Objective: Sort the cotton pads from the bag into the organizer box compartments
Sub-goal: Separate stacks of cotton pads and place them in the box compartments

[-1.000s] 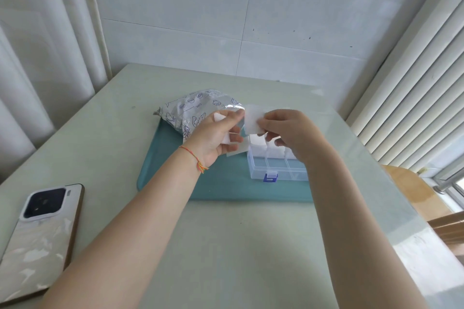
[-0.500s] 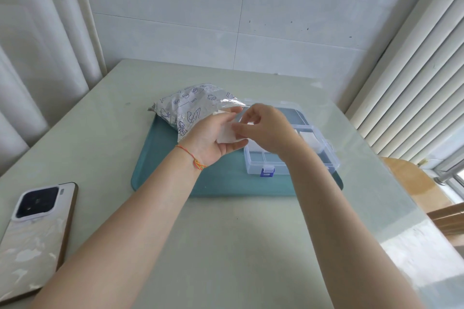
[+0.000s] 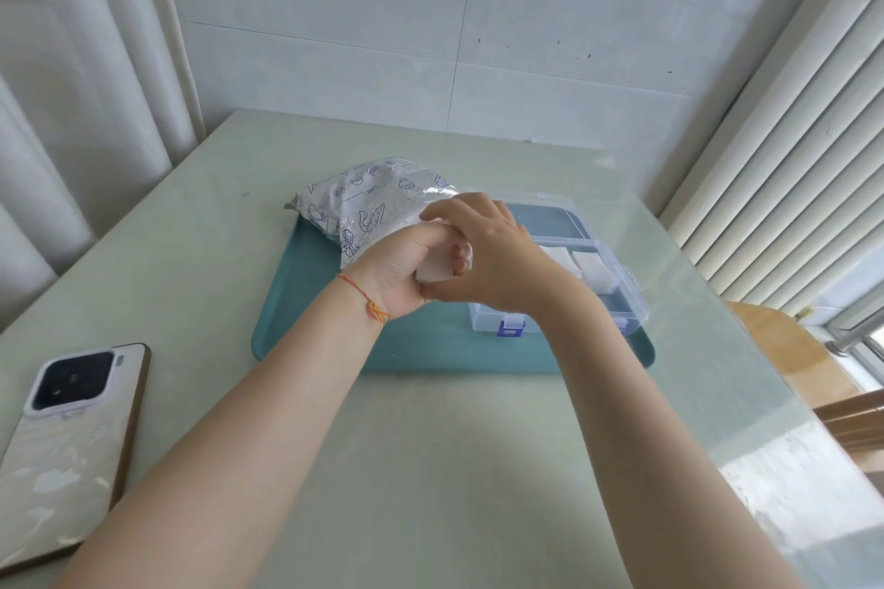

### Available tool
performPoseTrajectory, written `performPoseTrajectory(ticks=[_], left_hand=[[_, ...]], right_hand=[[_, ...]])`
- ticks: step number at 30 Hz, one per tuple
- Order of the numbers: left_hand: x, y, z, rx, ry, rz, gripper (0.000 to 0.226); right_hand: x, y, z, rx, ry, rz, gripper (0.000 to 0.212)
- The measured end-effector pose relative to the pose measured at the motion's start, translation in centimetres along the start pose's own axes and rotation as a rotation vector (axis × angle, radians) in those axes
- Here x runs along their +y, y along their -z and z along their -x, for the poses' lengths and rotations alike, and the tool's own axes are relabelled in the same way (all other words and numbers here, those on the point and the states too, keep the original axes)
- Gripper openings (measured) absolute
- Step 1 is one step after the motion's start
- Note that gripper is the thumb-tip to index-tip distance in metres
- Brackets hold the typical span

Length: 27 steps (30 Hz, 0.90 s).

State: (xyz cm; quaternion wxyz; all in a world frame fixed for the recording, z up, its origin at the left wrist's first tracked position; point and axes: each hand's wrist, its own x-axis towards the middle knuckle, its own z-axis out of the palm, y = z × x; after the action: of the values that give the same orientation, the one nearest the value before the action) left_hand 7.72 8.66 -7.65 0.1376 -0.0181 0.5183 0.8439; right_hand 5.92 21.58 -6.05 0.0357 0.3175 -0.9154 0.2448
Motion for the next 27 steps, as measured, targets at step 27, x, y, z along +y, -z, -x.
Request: performPoseTrajectory(ticks=[27], left_hand=[[0.1,-2.1,-1.7,-0.238,-0.157,-0.447,0.048]], right_hand=[[3.3,5.2,0.6,-0.065,-0.258,-0.474,0.004]])
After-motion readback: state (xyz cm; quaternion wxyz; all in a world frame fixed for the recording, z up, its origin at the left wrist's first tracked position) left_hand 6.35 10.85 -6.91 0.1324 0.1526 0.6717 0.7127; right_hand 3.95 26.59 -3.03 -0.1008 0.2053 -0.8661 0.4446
